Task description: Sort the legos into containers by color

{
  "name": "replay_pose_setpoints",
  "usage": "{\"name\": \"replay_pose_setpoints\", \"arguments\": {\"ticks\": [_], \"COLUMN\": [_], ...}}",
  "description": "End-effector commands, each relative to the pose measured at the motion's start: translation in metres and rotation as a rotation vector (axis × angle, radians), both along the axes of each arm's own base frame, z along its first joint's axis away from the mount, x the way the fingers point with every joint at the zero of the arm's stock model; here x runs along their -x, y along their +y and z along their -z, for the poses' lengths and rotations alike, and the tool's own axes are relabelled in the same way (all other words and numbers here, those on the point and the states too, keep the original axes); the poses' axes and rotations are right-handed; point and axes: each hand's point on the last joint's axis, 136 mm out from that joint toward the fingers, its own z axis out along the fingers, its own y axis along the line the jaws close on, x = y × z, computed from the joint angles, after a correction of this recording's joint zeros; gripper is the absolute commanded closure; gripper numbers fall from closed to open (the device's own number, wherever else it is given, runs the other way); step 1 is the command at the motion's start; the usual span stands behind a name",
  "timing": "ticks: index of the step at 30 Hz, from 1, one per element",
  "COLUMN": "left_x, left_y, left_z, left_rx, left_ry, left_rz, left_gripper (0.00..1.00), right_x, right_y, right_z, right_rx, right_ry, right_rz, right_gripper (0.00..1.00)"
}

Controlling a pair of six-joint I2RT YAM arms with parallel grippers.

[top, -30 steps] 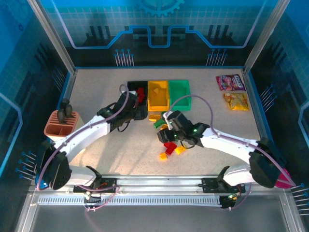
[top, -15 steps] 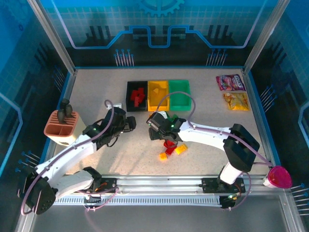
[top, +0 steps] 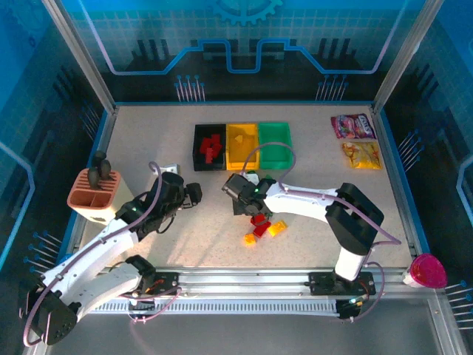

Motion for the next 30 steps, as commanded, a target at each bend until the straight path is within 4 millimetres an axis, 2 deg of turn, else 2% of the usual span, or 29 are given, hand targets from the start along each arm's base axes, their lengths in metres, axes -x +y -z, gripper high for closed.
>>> {"name": "replay_pose_setpoints", "arguments": {"ticks": [1, 8, 15, 19, 22, 25, 28, 30], "left_x": [0.007, 0.013, 0.014, 0.013, 0.011, 0.010, 0.010, 0.011], "left_y": [0.005, 0.009, 0.010, 0.009, 0.008, 0.004, 0.001, -0.001], "left_z": [0.004, 0.000, 0.001, 0.000, 0.001, 0.005, 0.010, 0.015], "left_rx": [0.006, 0.016, 0.020, 0.024, 0.022, 0.027, 0.032, 0.041], "left_ry": [0.016, 0.007, 0.011, 0.009, 0.014, 0.025, 0.046, 0.060], "left_rz": [-0.016, -0.024, -0.034, -0.033, -0.029, -0.022, -0.015, -0.013], "left_gripper": [0.26, 0.27, 0.28, 0.29, 0.29, 0.30, 0.29, 0.30], "right_x": [-0.010, -0.025, -0.019, -0.012, -0.013, -0.019, -0.035, -0.052], "right_y": [0.000, -0.009, -0.002, 0.000, -0.001, -0.001, 0.001, -0.001], "right_z": [0.002, 0.019, 0.020, 0.013, -0.002, -0.027, -0.056, -0.074], "right_rx": [0.002, 0.023, 0.025, 0.026, 0.020, 0.007, -0.017, -0.029], "right_ry": [0.007, 0.035, 0.039, 0.025, -0.008, -0.059, -0.115, -0.155], "right_rz": [0.038, 0.055, 0.023, 0.007, 0.001, -0.011, -0.034, -0.040], "right_gripper": [0.36, 0.38, 0.57, 0.67, 0.70, 0.70, 0.70, 0.69]}}
